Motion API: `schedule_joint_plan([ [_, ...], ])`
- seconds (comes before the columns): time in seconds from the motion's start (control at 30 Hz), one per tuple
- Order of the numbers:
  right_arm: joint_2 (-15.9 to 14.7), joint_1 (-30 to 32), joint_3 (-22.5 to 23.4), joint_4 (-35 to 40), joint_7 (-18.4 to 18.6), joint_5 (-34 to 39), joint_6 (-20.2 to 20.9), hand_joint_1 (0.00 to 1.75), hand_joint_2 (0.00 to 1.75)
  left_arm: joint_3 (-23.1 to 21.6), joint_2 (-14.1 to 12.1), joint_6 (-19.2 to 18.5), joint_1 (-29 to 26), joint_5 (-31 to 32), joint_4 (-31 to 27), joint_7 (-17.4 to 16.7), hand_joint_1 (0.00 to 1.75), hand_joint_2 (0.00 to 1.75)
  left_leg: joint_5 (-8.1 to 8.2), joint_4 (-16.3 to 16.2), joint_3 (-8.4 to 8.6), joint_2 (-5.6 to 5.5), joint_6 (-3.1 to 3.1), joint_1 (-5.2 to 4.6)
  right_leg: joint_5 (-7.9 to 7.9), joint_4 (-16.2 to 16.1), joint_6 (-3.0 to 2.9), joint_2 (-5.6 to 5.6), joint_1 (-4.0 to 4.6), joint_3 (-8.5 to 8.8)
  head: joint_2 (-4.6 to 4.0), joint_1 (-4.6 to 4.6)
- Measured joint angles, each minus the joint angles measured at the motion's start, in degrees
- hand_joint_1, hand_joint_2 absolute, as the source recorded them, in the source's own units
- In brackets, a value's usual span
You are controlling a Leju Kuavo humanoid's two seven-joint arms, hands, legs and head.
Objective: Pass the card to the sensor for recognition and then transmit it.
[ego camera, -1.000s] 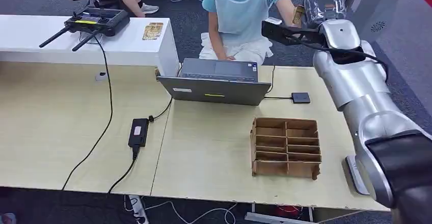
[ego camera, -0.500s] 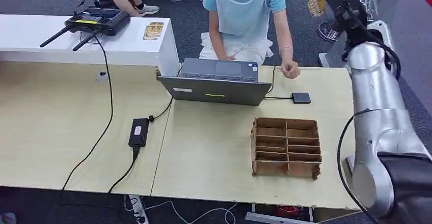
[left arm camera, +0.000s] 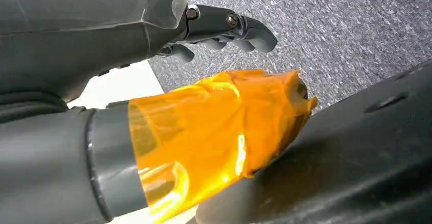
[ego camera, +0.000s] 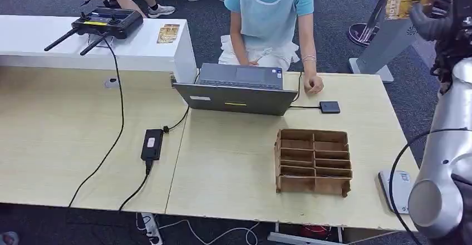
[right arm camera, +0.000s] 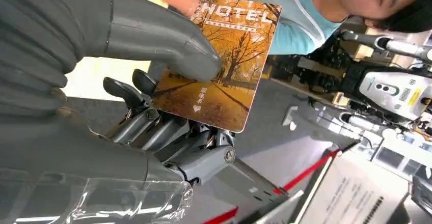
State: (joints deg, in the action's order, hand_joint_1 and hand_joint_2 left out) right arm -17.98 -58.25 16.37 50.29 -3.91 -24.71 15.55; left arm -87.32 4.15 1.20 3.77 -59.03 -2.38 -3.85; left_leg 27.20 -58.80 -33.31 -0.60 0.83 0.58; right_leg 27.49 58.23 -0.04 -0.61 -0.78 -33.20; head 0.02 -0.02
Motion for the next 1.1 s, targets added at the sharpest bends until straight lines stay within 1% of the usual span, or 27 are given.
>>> schedule_joint_plan([
  [0.13,-0.19,0.16,0.16,-0.09,-0.12,0.26,0.26,1.75,1.75,0.00,0.00,0.00,0.00,-0.03,0.00,0.00,0.00,0.00,0.00,0.00,0.00,0.00,0.00,0.00,0.00,0.00,0.00,0.00,0.00,0.00,-0.02,0.00],
  [0.17,-5.61,3.87,3.81,-2.41,-3.07,5.87,6.70,1.75,1.75,0.00,0.00,0.11,-0.26,-0.51,0.00,0.28,0.00,0.00,0.02,0.00,-0.09,-0.02,-0.02,-0.01,0.00,-0.03,0.01,-0.02,-0.02,-0.02,0.00,-0.02],
  [0.2,-7.80,5.46,4.68,-3.26,-3.20,8.67,9.09,1.75,1.75,0.02,0.00,0.17,-0.25,-0.74,0.00,0.46,0.00,0.00,0.03,-0.01,-0.03,0.08,-0.03,-0.01,0.00,-0.04,0.00,0.10,-0.01,-0.09,-0.02,-0.05],
  [0.3,-11.93,9.84,5.01,-3.96,-4.75,17.69,15.23,1.75,1.75,0.02,0.11,0.28,-0.44,-1.56,0.00,0.77,0.00,0.00,0.03,-0.01,-0.08,-0.20,-0.04,0.03,0.04,-0.08,0.03,-0.24,0.03,-0.02,-0.02,-0.02],
  [0.33,-13.59,12.01,5.16,-4.07,-5.68,21.83,17.77,1.75,1.75,0.02,0.22,0.39,-0.57,-1.77,0.00,0.92,0.00,0.00,0.03,-0.01,-0.13,-0.27,-0.04,0.03,0.05,-0.08,0.05,-0.32,0.04,0.00,0.00,0.00],
  [0.37,-14.83,14.16,5.21,-4.05,-6.24,24.57,18.92,1.75,1.75,0.02,0.28,0.53,-0.66,-1.93,0.00,0.98,0.00,0.00,0.03,0.00,-0.16,-0.32,-0.04,0.03,0.06,-0.08,0.06,-0.36,0.04,0.01,0.00,-0.02],
  [0.47,-17.75,18.97,5.19,-4.05,-6.32,28.88,19.33,1.75,1.75,0.02,0.35,0.61,-0.73,-2.30,0.00,1.03,0.00,0.00,0.08,0.03,-0.21,-0.18,-0.08,0.02,0.05,-0.07,0.06,-0.22,0.01,-0.07,-0.02,-0.02],
  [0.57,-19.35,21.24,5.10,-4.02,-5.51,31.04,18.20,1.75,1.75,0.02,0.37,0.61,-0.61,-2.41,0.00,1.03,0.00,0.00,0.09,0.03,-0.16,-0.04,-0.09,0.02,0.05,-0.07,0.05,-0.05,0.01,-0.09,-0.02,-0.04],
  [0.73,-20.84,22.42,4.79,-4.02,-5.01,32.25,17.47,1.75,1.75,0.02,0.39,0.61,-0.62,-2.47,0.00,1.03,0.00,0.00,0.07,0.03,-0.14,-0.05,-0.08,0.02,0.05,-0.05,0.05,-0.05,0.01,-0.08,-0.02,-0.04],
  [0.83,-21.49,23.79,4.55,-3.72,-4.97,34.35,18.28,1.75,1.75,0.02,0.39,0.66,-0.62,-2.65,0.00,1.03,0.00,0.00,0.05,0.02,-0.11,-0.07,-0.08,0.02,0.05,-0.05,0.05,-0.09,0.02,-0.07,-0.02,-0.04],
  [0.9,-22.41,26.78,4.25,-2.49,-4.55,38.79,19.60,1.75,1.75,0.02,0.50,0.72,-0.65,-2.95,0.02,1.03,0.00,0.00,0.05,0.02,-0.13,-0.19,-0.08,0.02,0.06,-0.07,0.06,-0.23,0.03,-0.05,0.00,-0.02],
  [1.0,-25.11,33.75,3.55,-0.10,-1.34,48.80,22.69,1.75,1.75,0.02,0.57,0.85,-0.71,-3.45,0.00,1.20,0.00,0.00,0.06,0.02,-0.22,-0.42,-0.09,0.02,0.16,-0.07,0.14,-0.48,0.00,-0.03,0.00,-0.02],
  [1.1,-28.19,40.95,3.00,2.65,1.31,56.96,23.90,1.75,1.75,0.02,0.55,0.87,-0.92,-3.61,0.02,1.66,0.00,0.00,0.14,0.02,-0.25,-0.43,-0.16,-0.02,0.21,-0.07,0.16,-0.48,-0.03,-0.04,0.00,-0.04],
])
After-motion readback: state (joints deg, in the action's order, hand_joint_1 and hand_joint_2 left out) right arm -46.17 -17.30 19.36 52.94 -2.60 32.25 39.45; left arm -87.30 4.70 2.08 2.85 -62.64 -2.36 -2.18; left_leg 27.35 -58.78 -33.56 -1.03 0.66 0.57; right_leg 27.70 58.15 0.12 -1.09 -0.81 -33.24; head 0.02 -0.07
